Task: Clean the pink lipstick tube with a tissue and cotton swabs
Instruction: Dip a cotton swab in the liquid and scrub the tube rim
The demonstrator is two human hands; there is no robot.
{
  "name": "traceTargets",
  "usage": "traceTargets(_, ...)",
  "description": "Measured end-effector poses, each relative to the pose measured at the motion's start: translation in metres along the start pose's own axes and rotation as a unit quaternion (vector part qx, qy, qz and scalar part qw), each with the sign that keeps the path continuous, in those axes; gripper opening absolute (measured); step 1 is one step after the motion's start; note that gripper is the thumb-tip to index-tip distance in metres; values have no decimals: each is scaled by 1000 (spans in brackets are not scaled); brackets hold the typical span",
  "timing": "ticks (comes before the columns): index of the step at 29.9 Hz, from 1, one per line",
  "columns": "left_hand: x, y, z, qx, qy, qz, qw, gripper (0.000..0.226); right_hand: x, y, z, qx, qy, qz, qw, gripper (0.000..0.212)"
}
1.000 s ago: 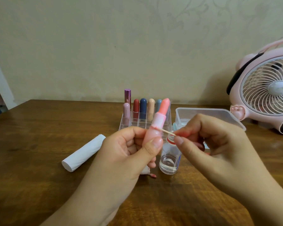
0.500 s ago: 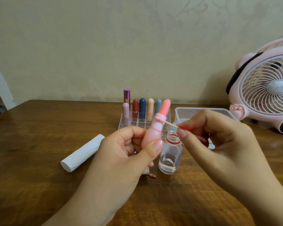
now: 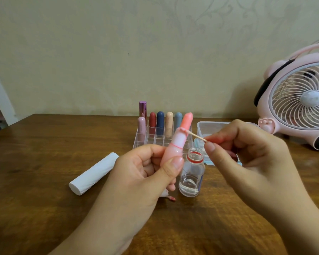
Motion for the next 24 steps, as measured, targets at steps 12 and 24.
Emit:
traceTargets(12, 2, 1, 0, -32, 37, -67, 997, 22, 2, 0, 0, 3, 11, 8, 1000, 5)
traceTargets(24, 3, 2, 1, -46, 69, -81, 993, 36, 3, 3, -1, -9, 38, 7, 999, 8)
Point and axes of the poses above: each hand's wrist, its own z-axis towards the middle knuckle, its own x-axis out of the palm, y = z × x, the point moved 3 cm from there along z, towards the middle knuckle, and after that the axes turned 5 degrees about z, right-handed, at the moved point
